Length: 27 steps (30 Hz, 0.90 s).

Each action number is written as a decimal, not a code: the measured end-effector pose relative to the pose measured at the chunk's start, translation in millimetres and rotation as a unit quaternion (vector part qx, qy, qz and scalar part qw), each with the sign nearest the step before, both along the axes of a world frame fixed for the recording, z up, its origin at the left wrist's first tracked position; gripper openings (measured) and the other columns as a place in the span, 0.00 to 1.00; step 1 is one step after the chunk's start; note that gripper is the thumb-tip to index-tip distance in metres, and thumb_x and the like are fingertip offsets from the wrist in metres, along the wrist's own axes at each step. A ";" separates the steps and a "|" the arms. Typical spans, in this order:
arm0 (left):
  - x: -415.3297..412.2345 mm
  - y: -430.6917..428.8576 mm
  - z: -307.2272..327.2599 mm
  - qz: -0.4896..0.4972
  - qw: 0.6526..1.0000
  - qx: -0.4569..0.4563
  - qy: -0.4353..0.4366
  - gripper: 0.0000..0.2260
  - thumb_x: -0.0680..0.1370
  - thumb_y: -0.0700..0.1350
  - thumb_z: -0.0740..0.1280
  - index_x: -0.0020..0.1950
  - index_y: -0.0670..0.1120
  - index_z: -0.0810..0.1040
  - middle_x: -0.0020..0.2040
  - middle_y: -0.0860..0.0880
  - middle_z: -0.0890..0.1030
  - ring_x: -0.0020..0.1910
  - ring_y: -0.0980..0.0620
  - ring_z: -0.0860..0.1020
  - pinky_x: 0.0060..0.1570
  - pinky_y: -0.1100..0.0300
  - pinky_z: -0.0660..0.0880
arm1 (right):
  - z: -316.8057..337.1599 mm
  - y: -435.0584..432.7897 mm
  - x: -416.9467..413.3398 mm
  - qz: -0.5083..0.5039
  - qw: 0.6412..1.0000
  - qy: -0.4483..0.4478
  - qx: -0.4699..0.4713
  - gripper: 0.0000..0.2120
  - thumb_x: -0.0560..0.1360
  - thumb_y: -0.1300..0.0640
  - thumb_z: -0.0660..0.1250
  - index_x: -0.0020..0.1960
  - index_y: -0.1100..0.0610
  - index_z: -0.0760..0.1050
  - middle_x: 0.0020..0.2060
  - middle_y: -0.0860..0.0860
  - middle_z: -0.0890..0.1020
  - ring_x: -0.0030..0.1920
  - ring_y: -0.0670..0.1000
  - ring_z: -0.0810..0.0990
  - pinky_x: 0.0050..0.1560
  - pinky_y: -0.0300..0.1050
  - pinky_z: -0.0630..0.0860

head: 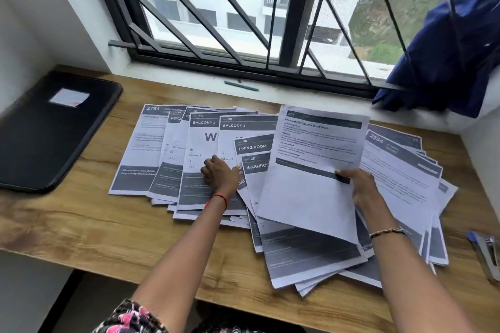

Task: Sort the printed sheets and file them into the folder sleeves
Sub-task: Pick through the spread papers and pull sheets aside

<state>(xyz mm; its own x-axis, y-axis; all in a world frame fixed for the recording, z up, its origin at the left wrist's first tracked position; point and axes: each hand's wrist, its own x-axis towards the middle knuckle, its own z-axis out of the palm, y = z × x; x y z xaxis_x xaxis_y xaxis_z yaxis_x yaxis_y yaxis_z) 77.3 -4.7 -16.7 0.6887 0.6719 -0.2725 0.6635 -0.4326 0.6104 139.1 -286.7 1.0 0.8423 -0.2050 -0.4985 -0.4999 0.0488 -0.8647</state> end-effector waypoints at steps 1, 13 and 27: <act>0.8 1.3 0.0 -0.006 1.000 -0.007 0.001 0.27 0.74 0.46 0.69 0.68 0.38 0.63 0.66 0.38 0.66 0.65 0.39 0.63 0.62 0.48 0.63 | -0.7 2.0 1.0 0.001 1.000 0.002 0.000 0.09 0.63 0.69 0.72 0.41 0.60 0.80 0.46 0.59 0.82 0.47 0.59 0.80 0.58 0.59 0.75; 5.1 19.9 -10.9 -0.117 0.973 -0.043 -0.195 0.08 0.69 0.35 0.73 0.46 0.39 0.79 0.48 0.44 0.75 0.50 0.45 0.74 0.42 0.62 0.65 | 0.6 27.7 20.5 -0.014 0.999 0.014 0.027 0.08 0.65 0.71 0.71 0.38 0.60 0.77 0.40 0.56 0.80 0.41 0.57 0.78 0.47 0.51 0.76; 11.4 87.8 -11.6 -0.002 0.999 0.034 -0.004 0.34 0.74 0.52 0.70 0.72 0.39 0.58 0.70 0.39 0.60 0.68 0.39 0.59 0.65 0.45 0.58 | 1.5 81.0 38.1 0.010 0.995 -0.004 0.104 0.09 0.69 0.71 0.66 0.41 0.59 0.77 0.29 0.47 0.83 0.32 0.48 0.82 0.31 0.38 0.79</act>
<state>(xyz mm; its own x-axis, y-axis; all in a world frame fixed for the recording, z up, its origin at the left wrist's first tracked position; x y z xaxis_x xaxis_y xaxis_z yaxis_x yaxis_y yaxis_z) 88.7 83.1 -28.3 0.6926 0.6864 -0.2218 0.6577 -0.4747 0.5849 177.2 -205.7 2.5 0.8489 -0.0810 -0.5223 -0.4964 0.2172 -0.8405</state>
